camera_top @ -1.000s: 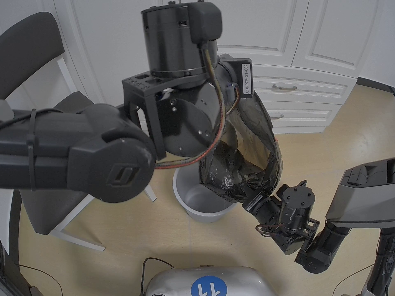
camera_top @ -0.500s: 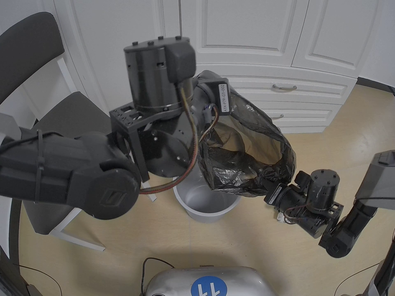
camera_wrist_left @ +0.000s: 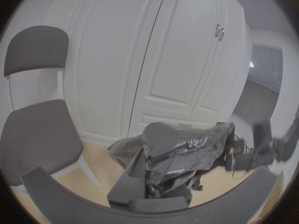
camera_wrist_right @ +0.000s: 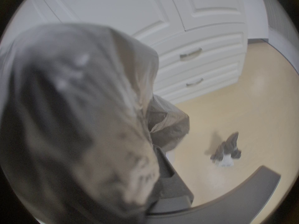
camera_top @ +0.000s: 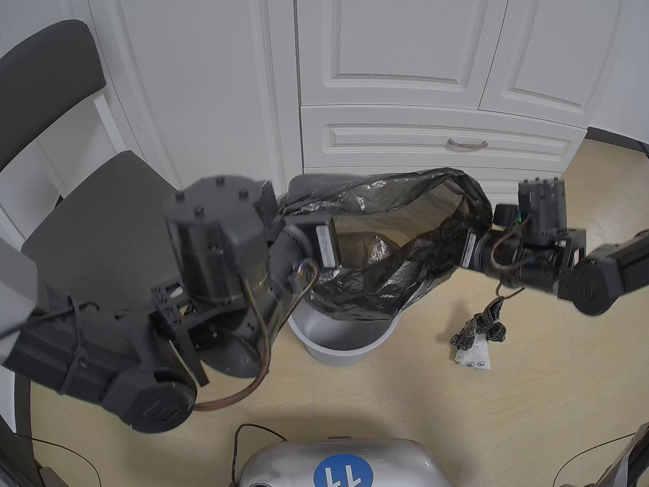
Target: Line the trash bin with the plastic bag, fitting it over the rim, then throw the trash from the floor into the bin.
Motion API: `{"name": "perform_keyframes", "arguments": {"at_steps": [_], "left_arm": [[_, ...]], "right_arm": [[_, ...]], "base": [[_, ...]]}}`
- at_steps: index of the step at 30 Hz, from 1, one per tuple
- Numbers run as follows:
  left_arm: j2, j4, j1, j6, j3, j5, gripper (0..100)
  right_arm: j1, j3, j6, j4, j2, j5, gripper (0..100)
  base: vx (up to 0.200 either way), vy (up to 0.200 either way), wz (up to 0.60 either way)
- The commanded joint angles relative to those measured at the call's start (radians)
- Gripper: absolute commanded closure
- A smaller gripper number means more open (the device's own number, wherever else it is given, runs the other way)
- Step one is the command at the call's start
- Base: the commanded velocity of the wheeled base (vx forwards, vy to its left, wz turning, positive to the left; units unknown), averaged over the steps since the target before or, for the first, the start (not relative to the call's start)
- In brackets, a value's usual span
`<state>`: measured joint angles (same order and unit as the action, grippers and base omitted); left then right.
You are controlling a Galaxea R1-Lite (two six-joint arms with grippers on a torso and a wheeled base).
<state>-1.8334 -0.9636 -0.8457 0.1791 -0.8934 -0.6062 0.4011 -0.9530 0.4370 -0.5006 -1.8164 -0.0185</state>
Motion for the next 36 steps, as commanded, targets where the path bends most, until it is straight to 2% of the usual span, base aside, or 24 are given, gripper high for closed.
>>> {"name": "perform_keyframes", "arguments": {"at_steps": [1,7,10,16,19,20,24,27,32,33,36], "left_arm": [[0.025,-0.256,-0.01,0.043,0.409,0.003,100],[0.01,-0.256,0.02,0.042,0.404,0.014,100],[-0.007,-0.256,0.08,0.037,0.384,0.016,100],[-0.064,-0.256,0.183,0.043,0.277,0.014,100],[-0.081,-0.256,0.208,0.045,0.228,0.014,100],[-0.081,-0.256,0.208,0.045,0.228,0.014,100],[-0.089,-0.254,0.215,0.043,0.137,0.016,100],[-0.098,-0.245,0.217,0.043,0.074,0.017,100],[-0.13,-0.23,0.224,0.037,-0.021,0.019,100],[-0.139,-0.207,0.234,0.036,-0.071,0.019,100],[-0.13,-0.172,0.237,0.036,-0.102,0.02,100]], "right_arm": [[-0.061,-0.518,-0.199,0.461,0.034,0.083,100],[-0.053,-0.644,-0.231,0.531,-0.011,0.077,100],[-0.054,-0.699,-0.281,0.62,-0.02,0.077,100],[-0.053,-0.73,-0.419,0.783,0.008,0.077,100],[-0.053,-0.734,-0.489,0.867,0.031,0.074,100],[-0.053,-0.734,-0.489,0.867,0.031,0.074,100],[-0.053,-0.736,-0.6,1.018,0.065,0.023,100],[-0.053,-0.739,-0.632,1.034,0.058,0.012,100],[-0.056,-0.797,-0.624,1.001,0.002,-0.026,100],[-0.061,-0.833,-0.61,0.953,-0.038,-0.049,100],[-0.054,-0.842,-0.569,0.887,-0.058,-0.055,100]], "base": [[0.0,0.0,0.0],[0.0,0.0,0.0],[0.0,0.0,0.0],[0.0,0.0,0.0],[0.0,0.0,0.0],[0.0,0.0,0.0],[0.0,0.0,0.0],[0.0,0.0,0.0],[0.0,0.0,0.0],[0.0,0.0,0.0],[0.0,0.0,0.0]]}}
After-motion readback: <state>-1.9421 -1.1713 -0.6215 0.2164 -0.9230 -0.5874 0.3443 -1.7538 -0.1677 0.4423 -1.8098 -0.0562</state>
